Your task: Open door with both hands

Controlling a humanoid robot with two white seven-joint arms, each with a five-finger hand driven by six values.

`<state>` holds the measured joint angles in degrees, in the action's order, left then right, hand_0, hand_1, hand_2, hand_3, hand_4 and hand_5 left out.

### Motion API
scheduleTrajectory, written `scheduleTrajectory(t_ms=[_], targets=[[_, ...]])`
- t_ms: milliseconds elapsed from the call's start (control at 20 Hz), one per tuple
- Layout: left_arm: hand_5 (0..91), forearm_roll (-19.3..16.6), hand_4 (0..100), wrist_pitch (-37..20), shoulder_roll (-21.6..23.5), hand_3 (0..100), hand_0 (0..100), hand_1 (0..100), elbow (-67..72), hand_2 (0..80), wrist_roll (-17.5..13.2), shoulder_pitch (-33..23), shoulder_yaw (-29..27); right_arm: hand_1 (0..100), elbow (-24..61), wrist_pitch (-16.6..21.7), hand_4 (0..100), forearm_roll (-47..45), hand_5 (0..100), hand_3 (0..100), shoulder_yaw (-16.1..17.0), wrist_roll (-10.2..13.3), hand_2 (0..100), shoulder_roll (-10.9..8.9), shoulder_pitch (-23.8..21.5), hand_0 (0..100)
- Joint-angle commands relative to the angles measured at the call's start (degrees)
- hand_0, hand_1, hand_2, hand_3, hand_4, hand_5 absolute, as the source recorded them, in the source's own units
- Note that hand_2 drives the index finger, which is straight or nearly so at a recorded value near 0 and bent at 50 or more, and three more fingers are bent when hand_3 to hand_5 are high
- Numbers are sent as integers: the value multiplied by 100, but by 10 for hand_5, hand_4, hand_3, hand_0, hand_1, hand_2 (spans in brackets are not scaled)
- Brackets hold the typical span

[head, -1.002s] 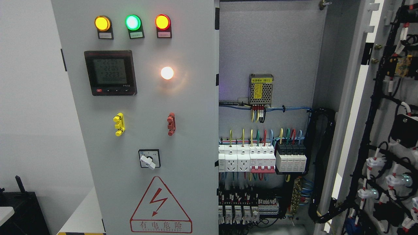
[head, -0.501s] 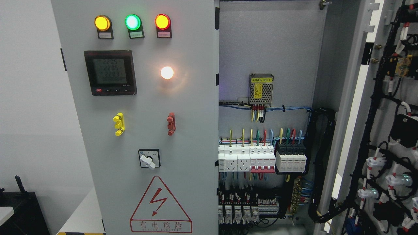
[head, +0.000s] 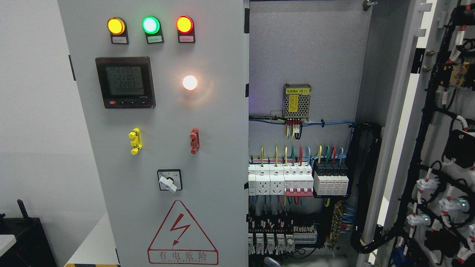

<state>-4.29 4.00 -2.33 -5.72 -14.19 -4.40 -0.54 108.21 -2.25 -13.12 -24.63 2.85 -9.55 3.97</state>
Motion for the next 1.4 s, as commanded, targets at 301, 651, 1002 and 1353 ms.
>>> scheduleTrajectory(t_ms=[301, 651, 1002, 1353], targets=[[0, -1, 29, -4, -13, 0, 0, 0, 1, 0, -5, 10, -122, 0, -994, -12, 0, -6, 0, 0, 239, 5, 0, 279, 806, 0], [0, -1, 29, -4, -13, 0, 0, 0, 1, 0, -5, 10, -122, 0, -1460, -21, 0, -15, 0, 0, 239, 5, 0, 279, 1281, 0], [0, -1, 30, -4, -13, 0, 0, 0, 1, 0, -5, 10, -122, 0, -1671, -188, 0, -384, 0, 0, 204, 5, 0, 226, 1483, 0], [0, -1, 30, -4, -13, 0, 0, 0, 1, 0, -5, 10, -122, 0, -1812, -249, 0, -498, 0, 0, 108, -3, 0, 208, 1668, 0]])
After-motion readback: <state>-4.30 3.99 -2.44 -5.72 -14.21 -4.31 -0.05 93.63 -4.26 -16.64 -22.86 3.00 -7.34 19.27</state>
